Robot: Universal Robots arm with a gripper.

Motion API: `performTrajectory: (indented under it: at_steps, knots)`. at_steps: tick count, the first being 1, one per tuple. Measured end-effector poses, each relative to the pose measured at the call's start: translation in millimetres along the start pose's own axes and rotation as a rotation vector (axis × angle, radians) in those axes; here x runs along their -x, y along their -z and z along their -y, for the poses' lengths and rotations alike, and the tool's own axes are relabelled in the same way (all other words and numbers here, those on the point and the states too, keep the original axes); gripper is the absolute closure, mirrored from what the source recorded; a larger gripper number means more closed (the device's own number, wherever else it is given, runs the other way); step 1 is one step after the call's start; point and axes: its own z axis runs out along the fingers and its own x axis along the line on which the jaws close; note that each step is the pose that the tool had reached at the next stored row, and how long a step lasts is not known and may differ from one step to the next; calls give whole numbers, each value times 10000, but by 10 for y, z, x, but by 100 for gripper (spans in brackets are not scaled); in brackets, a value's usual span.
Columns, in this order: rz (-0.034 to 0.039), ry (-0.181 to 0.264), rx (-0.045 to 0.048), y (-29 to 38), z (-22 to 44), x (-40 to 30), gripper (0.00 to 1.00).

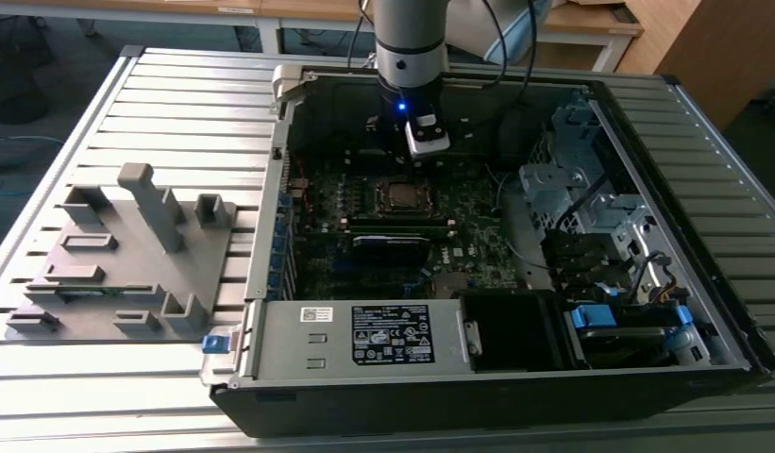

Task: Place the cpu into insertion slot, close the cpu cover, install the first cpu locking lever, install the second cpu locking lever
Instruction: 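Install the first cpu locking lever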

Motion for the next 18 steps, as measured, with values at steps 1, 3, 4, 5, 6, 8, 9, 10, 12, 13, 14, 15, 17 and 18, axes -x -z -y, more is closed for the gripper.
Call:
performTrajectory:
  at_steps: [1, 3, 4, 5, 6, 8, 9, 10, 12, 13, 14, 15, 17, 18]
  knots:
    - [1, 0, 2, 2, -1, 0, 90]
    - [-1, -1, 5, 3, -3, -5, 90]
    - [-2, -3, 6, 3, -8, -11, 90]
    - [-3, -6, 11, 4, -14, -18, 90]
    - [-5, -9, 16, 4, -20, -25, 90]
    - [-10, -16, 30, 4, -31, -36, 90]
    - [-13, -20, 39, 4, -35, -40, 90]
    - [-16, -21, 45, 4, -36, -40, 90]
    - [-19, -22, 58, 3, -38, -41, 90]
    - [-21, -23, 61, 2, -40, -42, 90]
    - [-21, -24, 64, 2, -41, -43, 90]
    - [-23, -25, 68, 2, -43, -44, 90]
    - [-26, -25, 74, 1, -44, -45, 90]
    - [-26, -25, 75, 1, -45, -45, 90]
